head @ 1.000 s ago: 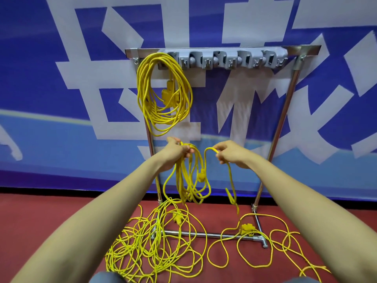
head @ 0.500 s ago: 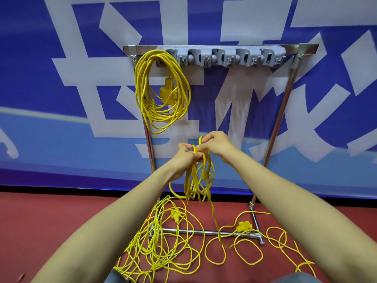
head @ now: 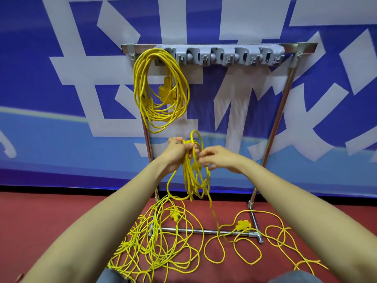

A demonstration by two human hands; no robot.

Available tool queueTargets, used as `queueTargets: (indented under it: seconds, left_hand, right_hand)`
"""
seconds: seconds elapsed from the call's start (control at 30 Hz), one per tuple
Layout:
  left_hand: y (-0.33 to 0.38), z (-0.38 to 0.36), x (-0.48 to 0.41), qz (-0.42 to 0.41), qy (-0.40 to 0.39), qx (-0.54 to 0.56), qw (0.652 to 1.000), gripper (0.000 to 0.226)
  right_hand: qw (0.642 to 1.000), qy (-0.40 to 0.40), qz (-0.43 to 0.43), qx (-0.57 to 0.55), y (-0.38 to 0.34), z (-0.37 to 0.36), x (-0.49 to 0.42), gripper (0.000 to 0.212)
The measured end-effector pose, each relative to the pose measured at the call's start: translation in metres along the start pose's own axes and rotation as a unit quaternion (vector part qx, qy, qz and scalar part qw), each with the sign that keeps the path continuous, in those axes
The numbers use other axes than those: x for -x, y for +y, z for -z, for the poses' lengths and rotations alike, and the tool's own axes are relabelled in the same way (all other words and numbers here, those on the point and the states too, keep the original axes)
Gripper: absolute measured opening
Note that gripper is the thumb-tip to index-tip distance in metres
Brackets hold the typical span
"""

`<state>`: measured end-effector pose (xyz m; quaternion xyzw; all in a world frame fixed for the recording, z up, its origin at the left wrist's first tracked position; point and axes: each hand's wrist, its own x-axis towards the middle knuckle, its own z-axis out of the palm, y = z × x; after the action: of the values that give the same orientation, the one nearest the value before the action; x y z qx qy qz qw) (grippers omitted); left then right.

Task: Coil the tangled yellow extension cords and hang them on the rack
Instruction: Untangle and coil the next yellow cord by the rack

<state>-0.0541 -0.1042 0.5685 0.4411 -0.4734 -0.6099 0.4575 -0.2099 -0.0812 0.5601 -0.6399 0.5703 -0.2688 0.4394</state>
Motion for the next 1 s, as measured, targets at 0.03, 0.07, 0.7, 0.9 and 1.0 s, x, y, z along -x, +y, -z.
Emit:
queueTargets:
  seconds: [0.03, 0.07, 0.7, 0.9, 1.0]
  left_hand:
    - [0.002, -0.001, 0.000, -0.001, -0.001, -0.005, 1.000, 0.038]
    - [0.003, -0.003, 0.000, -0.003, -0.002, -0.011, 1.000, 0.038]
    - [0.003, 0.003, -0.002, -0.039, 0.049, 0.117, 0.991, 0.029]
    - [0.002, 0.002, -0.009, -0.070, 0.038, 0.043, 0.996, 0.028]
    - [0.008, 0.002, -0.017, -0.094, 0.065, 0.037, 0.993, 0.027]
  right_hand:
    - [0.999, -0.021, 0.007, 0.033, 0.005, -0.005, 0.002, 0.005]
    - [0.998, -0.022, 0.019, 0.060, 0.009, -0.010, 0.002, 0.009]
    - [0.994, -0.023, 0.098, 0.042, -0.021, -0.008, 0.000, 0.023]
    - [0.993, -0.005, 0.100, 0.061, -0.021, -0.016, -0.001, 0.008]
    - [0.992, 0.004, 0.085, 0.088, -0.014, -0.018, -0.002, 0.017]
